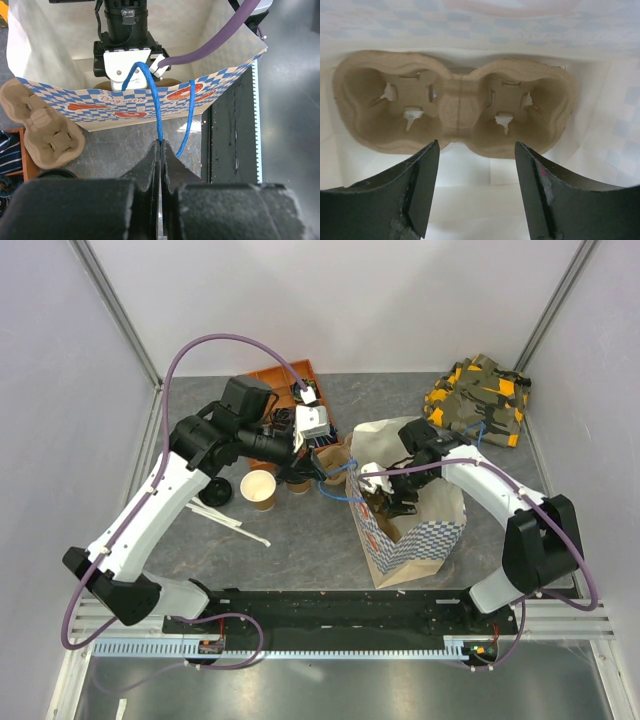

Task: Pack the takeout coffee

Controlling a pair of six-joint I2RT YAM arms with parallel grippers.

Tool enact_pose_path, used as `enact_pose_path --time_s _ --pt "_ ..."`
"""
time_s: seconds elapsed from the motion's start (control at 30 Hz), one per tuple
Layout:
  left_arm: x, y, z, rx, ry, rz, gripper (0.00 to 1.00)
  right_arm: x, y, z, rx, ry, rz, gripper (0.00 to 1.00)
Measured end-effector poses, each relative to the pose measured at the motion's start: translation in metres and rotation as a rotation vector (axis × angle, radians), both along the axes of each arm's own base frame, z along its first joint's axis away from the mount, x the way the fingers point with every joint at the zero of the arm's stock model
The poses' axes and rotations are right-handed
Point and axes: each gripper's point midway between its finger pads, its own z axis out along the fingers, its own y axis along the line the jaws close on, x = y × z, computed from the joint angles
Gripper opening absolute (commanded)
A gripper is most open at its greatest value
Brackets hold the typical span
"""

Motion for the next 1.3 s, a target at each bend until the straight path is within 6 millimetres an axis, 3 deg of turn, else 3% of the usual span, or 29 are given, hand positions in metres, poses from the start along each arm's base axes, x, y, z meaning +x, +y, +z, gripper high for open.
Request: enact_pose_path --time_s 0.33,0.5,0.6,0.73,0.93,1.13,1.27,1.3 --pt "-0.002 0.005 -0.018 0.029 0.011 0.019 0.02 0.001 0.001 -0.026 -0.023 -0.022 0.005 0.72" --pt "-0.007 0.007 -0.026 0.042 0.02 0.011 0.02 0.006 0.004 -0.029 -0.017 -0.051 0.005 0.71" --pt "-0.007 0.007 -0.029 0.048 0.02 0.009 0.02 0.007 0.004 -0.032 -0.016 -0.059 0.006 0.66" --pt "-0.005 0.008 -0.03 0.056 0.012 0.016 0.02 0.006 0.002 -0.038 -0.03 -0.061 0.004 0.46" --pt "-0.004 0.009 -0.031 0.061 0.004 0.018 0.02 0.01 -0.001 -0.043 -0.054 -0.06 -0.016 0.25" --pt "-0.004 0.009 -0.032 0.064 0.003 0.018 0.02 0.017 0.0 -0.034 -0.059 -0.081 -0.03 0.04" --pt "-0.004 0.01 -0.033 0.069 0.006 0.021 0.02 0.021 0.001 -0.029 -0.063 -0.102 -0.028 0.0" --pt "-0.004 0.01 -0.033 0.072 0.007 0.022 0.02 0.021 0.0 -0.028 -0.064 -0.105 -0.029 0.05"
